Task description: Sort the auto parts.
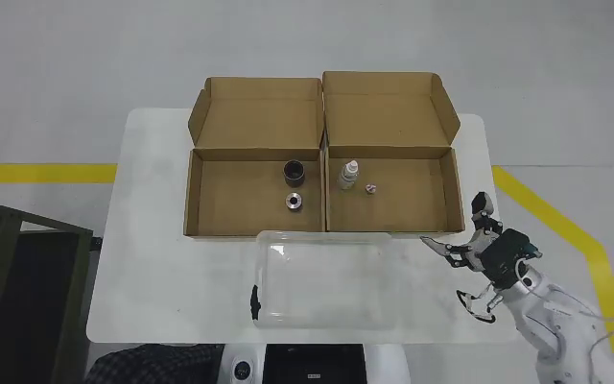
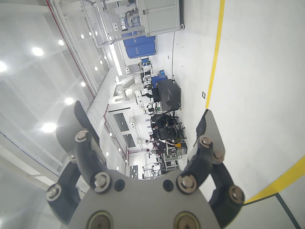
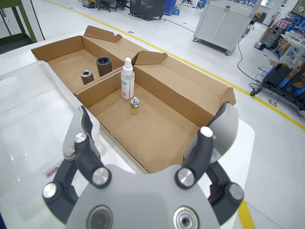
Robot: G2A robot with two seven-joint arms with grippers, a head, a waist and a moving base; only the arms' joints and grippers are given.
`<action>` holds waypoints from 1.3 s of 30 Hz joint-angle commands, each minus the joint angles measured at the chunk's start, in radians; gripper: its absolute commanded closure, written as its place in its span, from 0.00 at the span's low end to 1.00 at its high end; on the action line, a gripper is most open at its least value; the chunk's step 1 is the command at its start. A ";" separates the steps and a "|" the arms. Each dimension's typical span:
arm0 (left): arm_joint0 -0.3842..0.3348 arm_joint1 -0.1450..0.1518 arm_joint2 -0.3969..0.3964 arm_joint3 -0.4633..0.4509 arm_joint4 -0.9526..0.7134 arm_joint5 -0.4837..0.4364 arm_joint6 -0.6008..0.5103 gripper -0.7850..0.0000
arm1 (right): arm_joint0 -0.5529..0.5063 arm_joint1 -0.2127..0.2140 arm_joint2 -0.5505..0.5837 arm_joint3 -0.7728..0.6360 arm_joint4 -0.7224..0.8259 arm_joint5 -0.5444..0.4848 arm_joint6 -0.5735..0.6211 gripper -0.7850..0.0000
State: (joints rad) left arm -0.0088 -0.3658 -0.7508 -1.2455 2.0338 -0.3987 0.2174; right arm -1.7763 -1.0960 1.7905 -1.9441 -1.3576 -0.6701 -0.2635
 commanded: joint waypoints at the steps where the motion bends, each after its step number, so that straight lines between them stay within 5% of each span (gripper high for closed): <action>1: 0.000 0.000 0.000 0.000 0.000 0.000 0.000 0.00 | -0.010 0.001 0.015 0.006 0.005 -0.003 -0.014 0.00; 39: 0.000 0.000 0.000 0.000 0.000 0.000 0.000 0.00 | -0.017 0.004 0.030 0.025 0.019 -0.023 -0.012 0.00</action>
State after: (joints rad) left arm -0.0088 -0.3658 -0.7508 -1.2455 2.0338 -0.3987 0.2174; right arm -1.7935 -1.0924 1.8203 -1.9193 -1.3382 -0.6931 -0.2755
